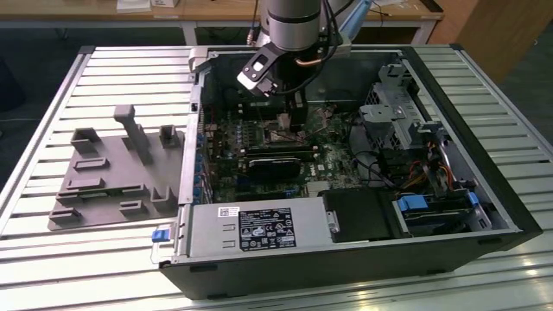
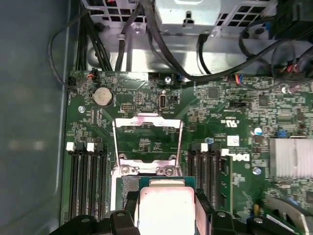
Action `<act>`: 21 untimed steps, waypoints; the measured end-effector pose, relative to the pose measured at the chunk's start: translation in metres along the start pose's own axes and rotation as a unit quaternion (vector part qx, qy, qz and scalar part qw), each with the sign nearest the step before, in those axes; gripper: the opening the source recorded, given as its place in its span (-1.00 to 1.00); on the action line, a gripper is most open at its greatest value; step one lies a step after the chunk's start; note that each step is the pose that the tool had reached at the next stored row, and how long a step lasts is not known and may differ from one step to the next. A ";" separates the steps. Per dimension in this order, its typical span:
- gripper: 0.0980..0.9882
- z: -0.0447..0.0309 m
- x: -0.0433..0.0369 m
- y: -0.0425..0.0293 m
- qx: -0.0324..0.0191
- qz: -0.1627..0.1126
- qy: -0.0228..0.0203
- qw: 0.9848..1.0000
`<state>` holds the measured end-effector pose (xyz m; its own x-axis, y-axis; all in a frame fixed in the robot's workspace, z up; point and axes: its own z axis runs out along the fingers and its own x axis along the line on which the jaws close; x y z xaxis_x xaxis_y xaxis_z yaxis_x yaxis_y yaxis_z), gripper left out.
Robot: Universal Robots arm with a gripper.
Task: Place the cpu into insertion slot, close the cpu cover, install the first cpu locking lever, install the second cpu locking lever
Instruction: 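Place the cpu into insertion slot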
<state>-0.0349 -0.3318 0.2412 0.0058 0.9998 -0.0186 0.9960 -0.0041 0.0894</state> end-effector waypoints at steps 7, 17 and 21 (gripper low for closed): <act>-0.01 0.0103 0.0066 -0.0021 0.000 0.000 0.000 1.000; -0.01 0.0228 0.0103 -0.0105 0.000 0.000 -0.001 1.000; -0.01 0.0276 0.0111 -0.0130 0.000 0.001 -0.001 1.000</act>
<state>-0.0453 -0.3211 0.2124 0.0073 0.9998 -0.0208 0.9960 -0.0054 0.0895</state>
